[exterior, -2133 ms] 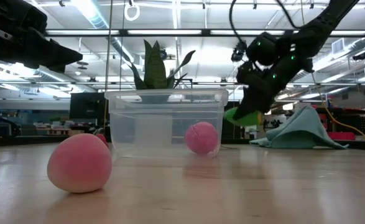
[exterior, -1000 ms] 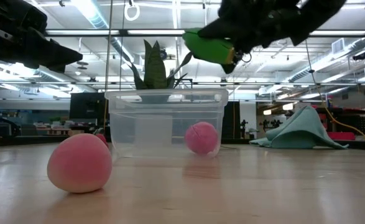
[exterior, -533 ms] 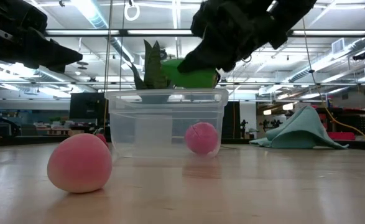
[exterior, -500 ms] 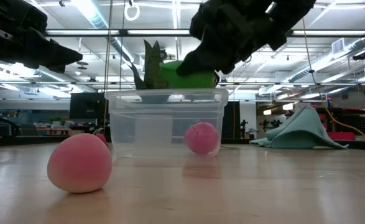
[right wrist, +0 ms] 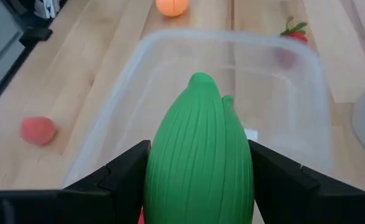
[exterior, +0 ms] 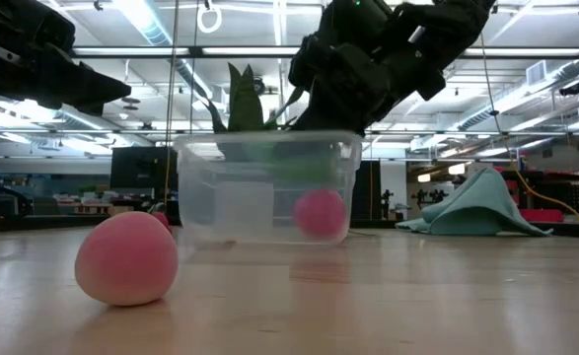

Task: Pick and placing Produce into tupperware
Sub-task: Put the corn into the transparent container, then put the cherry into the transparent container

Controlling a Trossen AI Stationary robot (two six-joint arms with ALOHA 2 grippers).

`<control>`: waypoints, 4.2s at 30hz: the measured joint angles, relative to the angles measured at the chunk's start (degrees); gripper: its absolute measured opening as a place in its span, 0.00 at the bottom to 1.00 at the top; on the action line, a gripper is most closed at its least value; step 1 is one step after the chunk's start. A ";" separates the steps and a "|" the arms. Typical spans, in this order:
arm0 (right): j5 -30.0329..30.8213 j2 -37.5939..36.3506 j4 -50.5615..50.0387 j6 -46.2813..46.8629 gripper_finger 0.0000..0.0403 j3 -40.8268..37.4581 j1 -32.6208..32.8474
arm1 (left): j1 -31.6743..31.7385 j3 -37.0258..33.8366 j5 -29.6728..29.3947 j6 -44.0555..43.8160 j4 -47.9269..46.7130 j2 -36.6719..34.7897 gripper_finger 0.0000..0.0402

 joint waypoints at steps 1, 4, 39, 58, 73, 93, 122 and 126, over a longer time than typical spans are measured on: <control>0.01 0.52 0.19 0.02 0.63 0.00 0.00 | 0.00 0.00 0.00 -0.02 0.00 0.00 0.21; 0.34 1.37 1.61 0.00 0.63 0.07 0.00 | 0.00 0.00 0.00 0.00 0.00 0.01 0.21; 0.39 -2.20 -10.95 -2.90 0.68 7.52 0.11 | 0.00 0.00 0.02 0.02 -0.08 0.00 0.20; 8.70 -17.97 -17.57 -2.07 0.67 -7.18 -13.45 | -0.02 0.00 0.00 -0.02 -0.31 0.01 0.20; 6.13 -15.71 -2.69 5.06 0.67 -21.20 -15.71 | -0.02 0.00 0.00 -0.03 -0.15 0.02 0.20; 6.01 -7.78 7.57 7.82 0.67 -23.51 -15.41 | -0.02 0.00 0.02 -0.02 -0.20 0.02 0.21; 3.17 -7.62 3.27 8.09 0.43 -23.34 -14.19 | -0.02 0.00 0.02 -0.02 -0.20 0.02 0.21; 3.42 -7.60 2.92 7.94 0.41 -23.34 -14.19 | -0.02 0.00 0.01 -0.02 -0.20 0.02 0.21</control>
